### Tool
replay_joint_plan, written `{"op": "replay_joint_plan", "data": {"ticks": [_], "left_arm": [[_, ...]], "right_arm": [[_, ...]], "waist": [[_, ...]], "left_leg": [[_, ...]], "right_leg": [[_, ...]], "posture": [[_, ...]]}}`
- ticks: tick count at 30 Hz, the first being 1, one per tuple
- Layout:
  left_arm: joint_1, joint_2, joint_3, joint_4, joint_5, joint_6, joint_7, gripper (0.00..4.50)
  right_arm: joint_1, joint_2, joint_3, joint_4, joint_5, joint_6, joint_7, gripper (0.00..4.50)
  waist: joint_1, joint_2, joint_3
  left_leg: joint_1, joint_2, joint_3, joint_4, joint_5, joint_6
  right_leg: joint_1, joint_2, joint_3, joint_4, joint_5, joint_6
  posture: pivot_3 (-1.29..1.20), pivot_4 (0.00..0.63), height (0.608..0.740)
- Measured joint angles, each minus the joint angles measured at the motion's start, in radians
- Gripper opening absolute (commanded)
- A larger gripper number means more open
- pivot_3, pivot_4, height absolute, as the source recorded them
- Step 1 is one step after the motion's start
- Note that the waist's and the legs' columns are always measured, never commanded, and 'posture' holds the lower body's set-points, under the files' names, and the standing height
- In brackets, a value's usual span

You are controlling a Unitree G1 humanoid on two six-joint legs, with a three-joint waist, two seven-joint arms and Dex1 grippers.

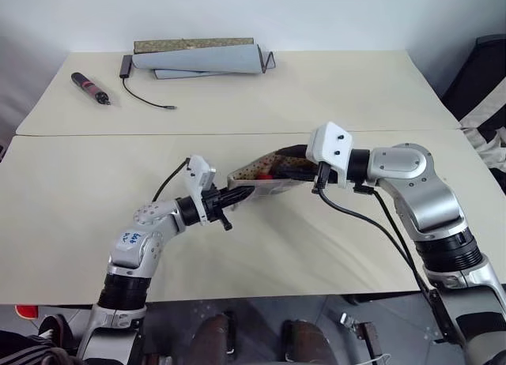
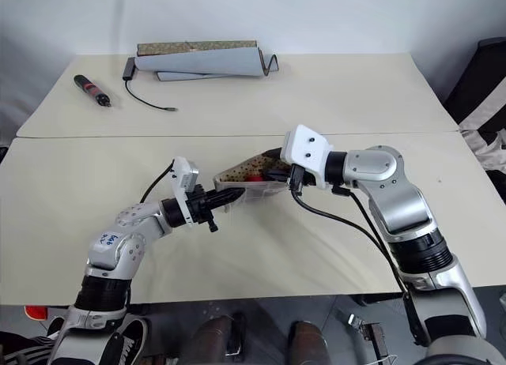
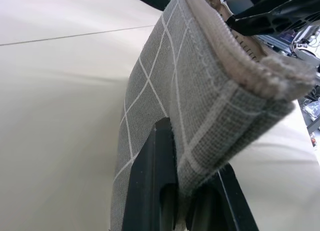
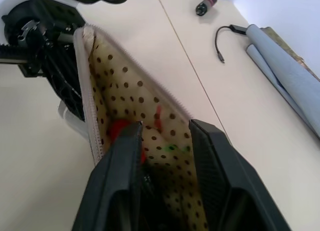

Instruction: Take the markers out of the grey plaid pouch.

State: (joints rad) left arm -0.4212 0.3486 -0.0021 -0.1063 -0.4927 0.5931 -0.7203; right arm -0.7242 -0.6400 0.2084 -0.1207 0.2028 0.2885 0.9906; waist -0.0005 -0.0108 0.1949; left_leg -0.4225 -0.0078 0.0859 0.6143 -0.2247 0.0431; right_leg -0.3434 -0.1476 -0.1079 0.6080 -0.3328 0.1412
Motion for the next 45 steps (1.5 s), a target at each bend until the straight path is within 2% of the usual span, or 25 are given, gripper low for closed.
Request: {"op": "replay_joint_plan", "data": {"ticks": [3, 12, 19, 25, 28, 33, 42, 45], "left_arm": [[0.000, 0.000, 0.000, -0.001, 0.000, 0.007, 0.000, 0.00], [-0.002, 0.000, -0.011, -0.001, -0.017, 0.045, -0.004, 0.00], [-0.007, 0.002, -0.010, -0.002, -0.044, 0.095, -0.022, 0.00], [-0.008, 0.006, -0.004, -0.002, -0.054, 0.114, -0.026, 0.00], [-0.009, 0.007, -0.005, -0.003, -0.061, 0.121, -0.035, 0.00], [-0.009, 0.016, -0.004, -0.004, -0.070, 0.127, -0.045, 0.00], [-0.007, 0.016, 0.004, -0.006, -0.078, 0.137, -0.044, 0.00], [-0.006, 0.016, 0.005, -0.006, -0.078, 0.139, -0.041, 0.00]], "right_arm": [[0.000, -0.057, 0.032, 0.027, -0.080, -0.075, 0.030, 1.50], [-0.025, -0.072, 0.098, 0.140, -0.237, -0.242, 0.070, 1.50], [-0.071, -0.011, 0.118, 0.170, -0.244, -0.277, 0.111, 1.50], [-0.072, -0.005, 0.146, 0.170, -0.265, -0.304, 0.150, 1.50], [-0.072, -0.015, 0.151, 0.170, -0.270, -0.313, 0.181, 2.07], [-0.072, -0.016, 0.161, 0.196, -0.309, -0.365, 0.191, 2.07], [-0.071, 0.050, 0.172, 0.207, -0.342, -0.379, 0.153, 2.07], [-0.071, 0.069, 0.178, 0.220, -0.351, -0.379, 0.144, 1.47]], "waist": [[0.003, 0.000, 0.000], [-0.002, 0.000, 0.000], [-0.002, 0.000, 0.000], [-0.001, 0.000, 0.000], [-0.001, 0.000, 0.000], [-0.002, 0.000, 0.000], [-0.003, 0.000, 0.000], [-0.003, 0.000, 0.000]], "left_leg": [[0.000, 0.000, 0.000, 0.000, 0.000, 0.000], [0.001, 0.001, 0.002, 0.000, 0.000, 0.000], [0.001, 0.001, 0.002, 0.000, 0.000, 0.000], [0.001, 0.001, 0.002, 0.000, 0.000, 0.000], [0.001, 0.001, 0.001, 0.000, 0.000, 0.000], [0.001, 0.001, 0.002, 0.000, 0.000, 0.000], [0.001, 0.001, 0.002, 0.000, 0.000, 0.000], [0.001, 0.001, 0.002, 0.000, 0.000, 0.000]], "right_leg": [[0.000, 0.000, 0.000, 0.000, 0.000, 0.000], [-0.001, 0.001, 0.001, 0.000, 0.000, 0.000], [0.000, 0.001, 0.001, 0.000, 0.000, 0.000], [0.000, 0.000, 0.001, 0.000, 0.000, 0.000], [0.000, 0.000, 0.001, 0.001, 0.000, 0.000], [-0.001, 0.000, 0.001, 0.001, 0.000, 0.000], [-0.001, 0.001, 0.001, 0.001, 0.000, 0.000], [-0.001, 0.001, 0.001, 0.001, 0.000, 0.000]], "posture": [[0.00, 0.150, 0.740], [0.00, 0.150, 0.740], [0.00, 0.150, 0.740], [0.00, 0.150, 0.740], [0.00, 0.150, 0.740], [0.00, 0.150, 0.740], [0.00, 0.150, 0.740], [0.00, 0.150, 0.740]]}}
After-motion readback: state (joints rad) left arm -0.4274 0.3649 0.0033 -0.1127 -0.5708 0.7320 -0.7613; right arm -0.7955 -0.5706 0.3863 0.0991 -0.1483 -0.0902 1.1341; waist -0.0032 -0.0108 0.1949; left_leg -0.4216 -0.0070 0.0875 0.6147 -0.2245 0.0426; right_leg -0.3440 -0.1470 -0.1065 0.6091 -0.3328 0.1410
